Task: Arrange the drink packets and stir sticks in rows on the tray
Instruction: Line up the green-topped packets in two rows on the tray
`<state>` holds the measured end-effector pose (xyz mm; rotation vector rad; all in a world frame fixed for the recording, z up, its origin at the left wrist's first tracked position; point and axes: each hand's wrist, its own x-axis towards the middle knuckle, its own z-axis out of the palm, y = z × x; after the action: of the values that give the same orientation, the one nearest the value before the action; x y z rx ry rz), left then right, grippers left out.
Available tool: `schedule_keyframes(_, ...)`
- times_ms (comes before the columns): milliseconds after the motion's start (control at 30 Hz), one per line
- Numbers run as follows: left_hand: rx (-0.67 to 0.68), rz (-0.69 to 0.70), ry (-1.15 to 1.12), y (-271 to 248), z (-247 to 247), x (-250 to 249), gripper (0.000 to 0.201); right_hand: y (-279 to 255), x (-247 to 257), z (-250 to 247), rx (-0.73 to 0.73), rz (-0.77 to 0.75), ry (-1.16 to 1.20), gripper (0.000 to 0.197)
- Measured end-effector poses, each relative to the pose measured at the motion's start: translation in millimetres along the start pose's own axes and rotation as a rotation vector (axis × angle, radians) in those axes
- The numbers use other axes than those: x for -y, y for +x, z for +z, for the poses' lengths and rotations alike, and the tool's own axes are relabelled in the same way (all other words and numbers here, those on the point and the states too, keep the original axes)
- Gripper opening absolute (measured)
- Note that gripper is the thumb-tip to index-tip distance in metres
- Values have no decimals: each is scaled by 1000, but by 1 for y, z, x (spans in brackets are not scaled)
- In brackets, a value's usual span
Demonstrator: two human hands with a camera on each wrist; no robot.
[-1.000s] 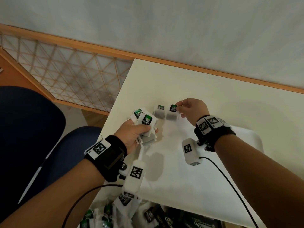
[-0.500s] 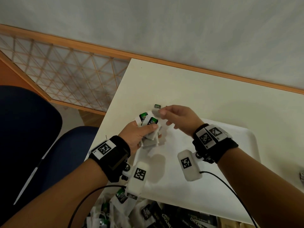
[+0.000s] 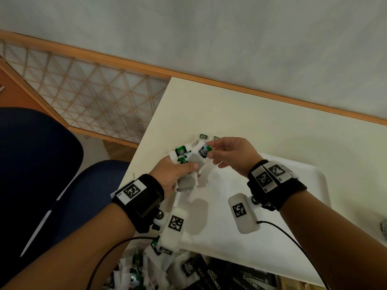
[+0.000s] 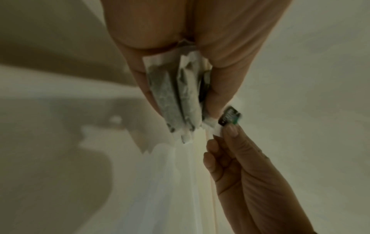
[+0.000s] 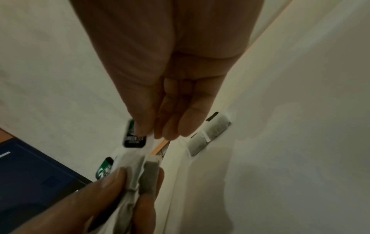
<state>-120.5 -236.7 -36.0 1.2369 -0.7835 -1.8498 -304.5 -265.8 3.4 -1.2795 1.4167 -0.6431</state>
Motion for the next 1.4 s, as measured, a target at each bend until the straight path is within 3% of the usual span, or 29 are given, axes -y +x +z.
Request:
schedule_keyframes(167, -114, -1, -22, 0, -12, -2, 11, 11, 4, -7, -92, -55, -85, 14)
schedule_keyframes(300, -215, -47, -98, 3, -27, -2, 9, 18, 6, -4, -50, -93, -327, 14)
schedule_keyframes(533, -167, -82, -74, 5, -23, 0, 17, 41, 1, 4, 32, -31, -469, 14)
schedule_keyframes(667, -149, -76, -79, 7, -21, 1, 25, 55, -1, 4, -59, -10, -429, 17)
schedule_keyframes(1033, -168, -52, -52, 8, -13, -5, 16, 54, -4, -1, -204, -73, -397, 26)
schedule_keyframes(1100, -189, -34, -62, 7, -9, -6, 15, 41, -1, 0, -116, -72, -281, 34)
schedule_keyframes(1233, -223, 22, -53, 7, 0, -5, 22, 12, -4, 19, 352, 116, -89, 87)
schedule_keyframes(1300, -217, 28, -79, 6, 5, -4, 27, 2, -10, 29, 386, 144, -58, 100)
schedule_keyframes(1400, -212, 54, -114, 4, 10, -6, 19, -7, -16, 35, 348, 142, -22, 90)
